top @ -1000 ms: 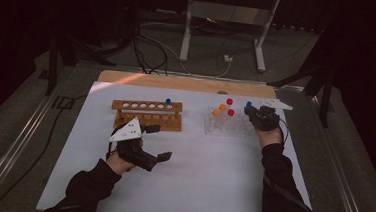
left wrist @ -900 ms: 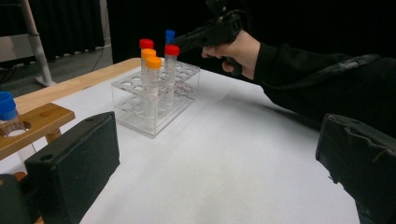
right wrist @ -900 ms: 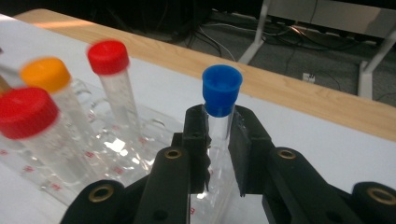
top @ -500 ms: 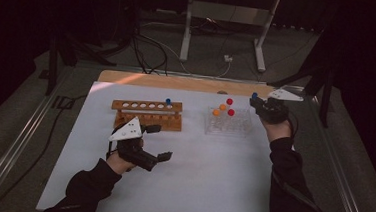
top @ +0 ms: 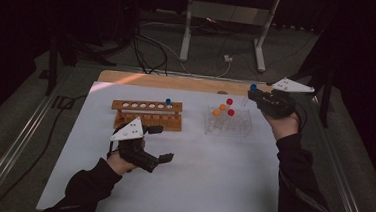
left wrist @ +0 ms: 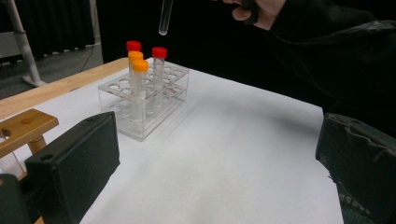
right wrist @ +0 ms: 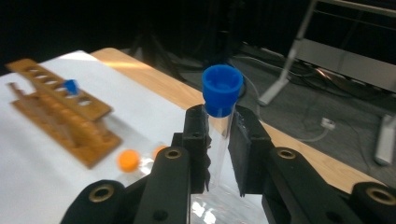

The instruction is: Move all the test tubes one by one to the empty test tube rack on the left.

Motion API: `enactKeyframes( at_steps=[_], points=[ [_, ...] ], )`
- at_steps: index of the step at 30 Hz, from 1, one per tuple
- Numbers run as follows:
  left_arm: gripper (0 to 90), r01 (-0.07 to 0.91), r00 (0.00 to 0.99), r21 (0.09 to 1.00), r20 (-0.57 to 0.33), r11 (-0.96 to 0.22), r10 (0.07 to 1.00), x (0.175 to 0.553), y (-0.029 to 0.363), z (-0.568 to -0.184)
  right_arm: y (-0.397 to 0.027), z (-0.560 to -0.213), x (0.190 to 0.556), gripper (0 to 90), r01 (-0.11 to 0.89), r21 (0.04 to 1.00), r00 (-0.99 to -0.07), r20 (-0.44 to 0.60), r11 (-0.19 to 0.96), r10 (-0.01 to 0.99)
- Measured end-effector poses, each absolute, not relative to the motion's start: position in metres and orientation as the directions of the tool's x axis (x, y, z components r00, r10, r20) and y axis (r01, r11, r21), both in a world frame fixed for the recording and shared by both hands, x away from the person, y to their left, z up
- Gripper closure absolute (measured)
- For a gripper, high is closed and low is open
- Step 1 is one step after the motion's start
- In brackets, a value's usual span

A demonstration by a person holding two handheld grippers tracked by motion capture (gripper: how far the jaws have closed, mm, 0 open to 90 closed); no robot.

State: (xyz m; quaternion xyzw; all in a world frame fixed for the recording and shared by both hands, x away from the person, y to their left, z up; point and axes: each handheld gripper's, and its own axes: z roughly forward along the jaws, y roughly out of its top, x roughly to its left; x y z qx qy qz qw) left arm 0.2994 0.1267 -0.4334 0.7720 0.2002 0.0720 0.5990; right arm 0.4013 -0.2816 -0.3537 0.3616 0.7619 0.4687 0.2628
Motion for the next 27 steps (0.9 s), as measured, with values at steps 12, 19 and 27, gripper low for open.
enactKeyframes(
  at_steps=[12, 19, 27],
  points=[
    [0.7, 0.208, 0.921, 0.954, -0.116, -0.216, 0.373, 0.294, 0.12, -0.427, -0.244, -0.362, 0.363, 77.2, 0.255, 0.898, -0.738, -0.06, 0.36, 0.672],
    [0.7, 0.203, 0.923, 0.955, -0.114, -0.214, 0.368, 0.294, 0.117, -0.422, -0.22, -0.376, 0.34, 77.2, 0.231, 0.884, -0.807, -0.06, 0.407, 0.587],
    [0.8, 0.201, 0.929, 0.954, -0.115, -0.221, 0.351, 0.293, 0.111, -0.417, -0.194, -0.398, 0.317, 77.2, 0.207, 0.871, -0.86, -0.056, 0.446, 0.507]
  ],
)
